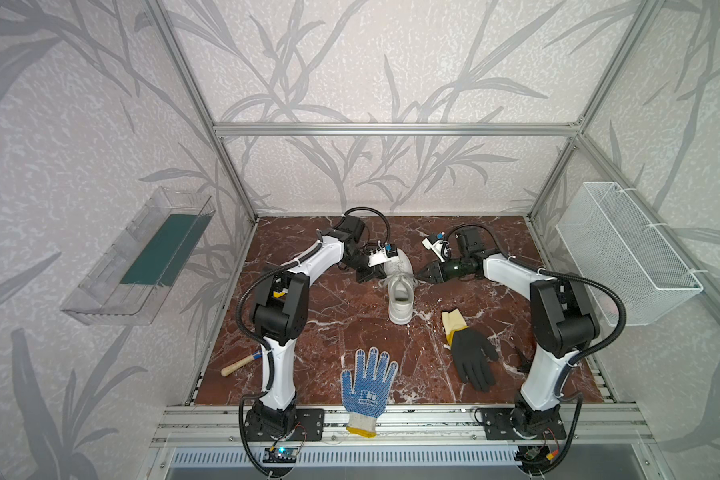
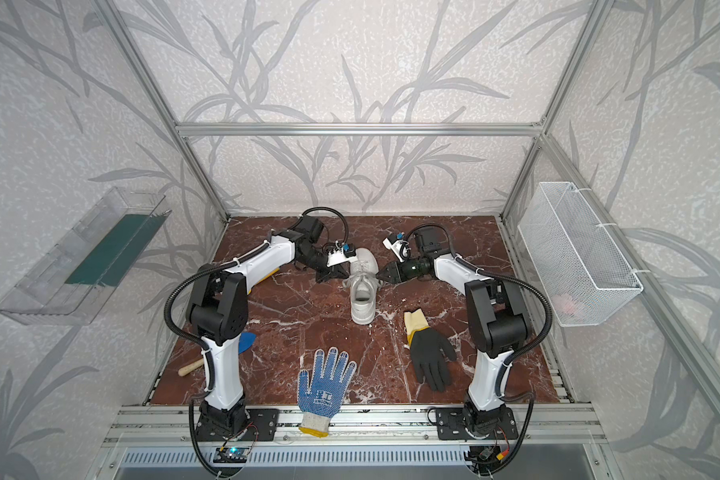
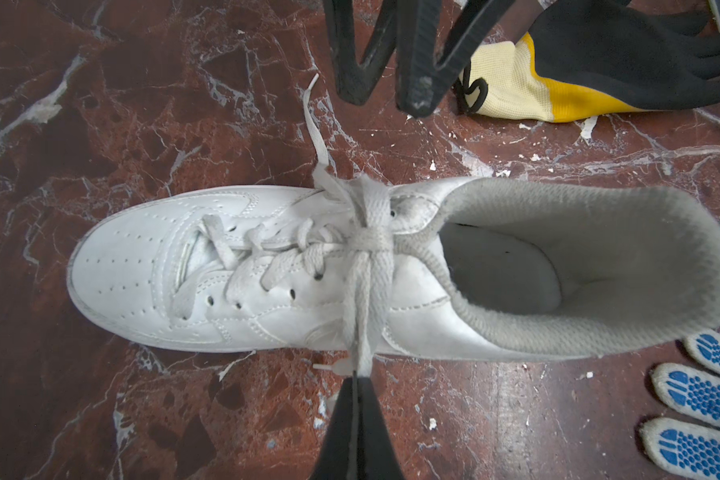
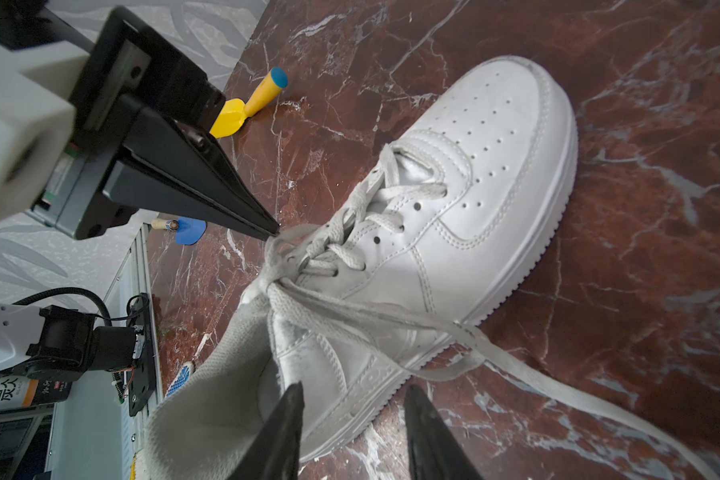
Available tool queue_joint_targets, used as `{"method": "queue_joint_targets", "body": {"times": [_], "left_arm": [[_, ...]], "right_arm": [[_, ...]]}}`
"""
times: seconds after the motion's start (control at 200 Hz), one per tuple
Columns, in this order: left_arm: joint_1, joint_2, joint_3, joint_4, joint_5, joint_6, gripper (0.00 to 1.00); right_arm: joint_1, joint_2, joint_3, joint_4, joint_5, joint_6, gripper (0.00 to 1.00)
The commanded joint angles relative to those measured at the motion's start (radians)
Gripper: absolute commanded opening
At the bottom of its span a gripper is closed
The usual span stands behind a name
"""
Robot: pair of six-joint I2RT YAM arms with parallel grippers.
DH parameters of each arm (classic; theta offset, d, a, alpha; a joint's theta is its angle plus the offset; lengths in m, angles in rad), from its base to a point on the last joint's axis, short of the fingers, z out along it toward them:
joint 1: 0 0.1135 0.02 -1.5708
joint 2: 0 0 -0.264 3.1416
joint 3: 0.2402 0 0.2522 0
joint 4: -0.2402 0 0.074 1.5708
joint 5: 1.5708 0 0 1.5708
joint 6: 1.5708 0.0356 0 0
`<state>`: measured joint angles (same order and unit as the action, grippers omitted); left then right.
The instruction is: Tie the shoes
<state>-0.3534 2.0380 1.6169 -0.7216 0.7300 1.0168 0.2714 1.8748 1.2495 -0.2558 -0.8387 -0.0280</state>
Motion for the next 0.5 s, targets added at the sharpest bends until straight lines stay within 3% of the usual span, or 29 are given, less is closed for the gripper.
{"method": "queue_joint_targets", "body": {"times": [0.0,0.495], "left_arm": [[-0.003,0.006,0.029,-0.025,0.004,0.012,0.00],[0.007,-0.004,0.014,-0.001,-0.039,0.017,0.00]], "right_arm": [[0.009,-0.022,-0.010,0.025,-0.030,-0.015,0.41],[0.031,-0.014,-0.014,0.037,-0.028,-0.021,0.41]]}}
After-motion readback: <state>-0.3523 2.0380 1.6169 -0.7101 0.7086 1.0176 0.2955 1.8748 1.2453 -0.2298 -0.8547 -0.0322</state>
